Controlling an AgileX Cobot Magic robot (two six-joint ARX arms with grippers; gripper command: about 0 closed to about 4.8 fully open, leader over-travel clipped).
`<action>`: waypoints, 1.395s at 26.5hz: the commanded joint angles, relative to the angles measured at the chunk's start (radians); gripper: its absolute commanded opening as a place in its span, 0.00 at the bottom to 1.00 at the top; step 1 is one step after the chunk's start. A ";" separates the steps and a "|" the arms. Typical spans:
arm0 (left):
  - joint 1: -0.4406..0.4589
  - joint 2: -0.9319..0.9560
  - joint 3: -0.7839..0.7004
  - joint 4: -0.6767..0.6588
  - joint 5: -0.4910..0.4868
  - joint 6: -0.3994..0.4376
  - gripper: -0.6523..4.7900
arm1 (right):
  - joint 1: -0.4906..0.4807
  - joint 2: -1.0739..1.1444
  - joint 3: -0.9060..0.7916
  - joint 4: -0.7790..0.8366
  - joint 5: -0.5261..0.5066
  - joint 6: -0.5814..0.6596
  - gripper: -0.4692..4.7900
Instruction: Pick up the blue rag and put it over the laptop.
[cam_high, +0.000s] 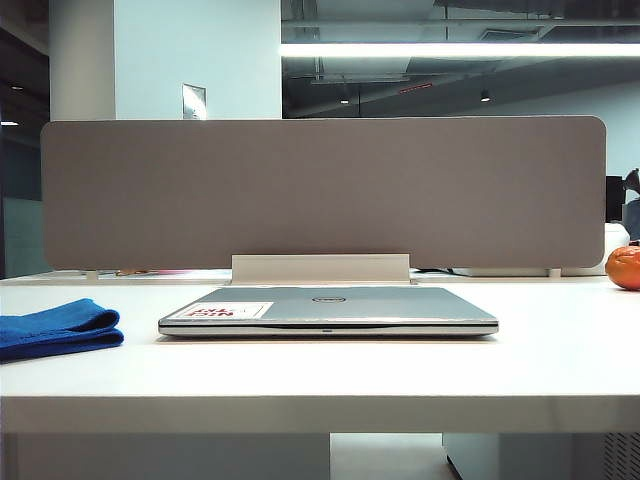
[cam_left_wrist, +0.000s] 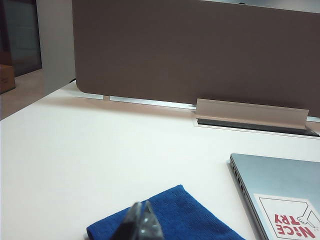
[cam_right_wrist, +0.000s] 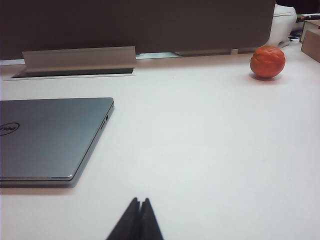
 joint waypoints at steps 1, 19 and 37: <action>-0.001 0.000 0.003 0.012 0.001 0.000 0.11 | 0.001 -0.002 -0.005 0.014 0.000 0.000 0.08; -0.001 0.000 0.003 0.012 0.004 -0.006 0.11 | 0.002 -0.002 -0.005 0.016 -0.137 0.142 0.08; 0.000 0.000 0.003 0.012 0.000 -0.006 0.11 | 0.002 -0.002 -0.005 0.015 -0.768 0.405 0.08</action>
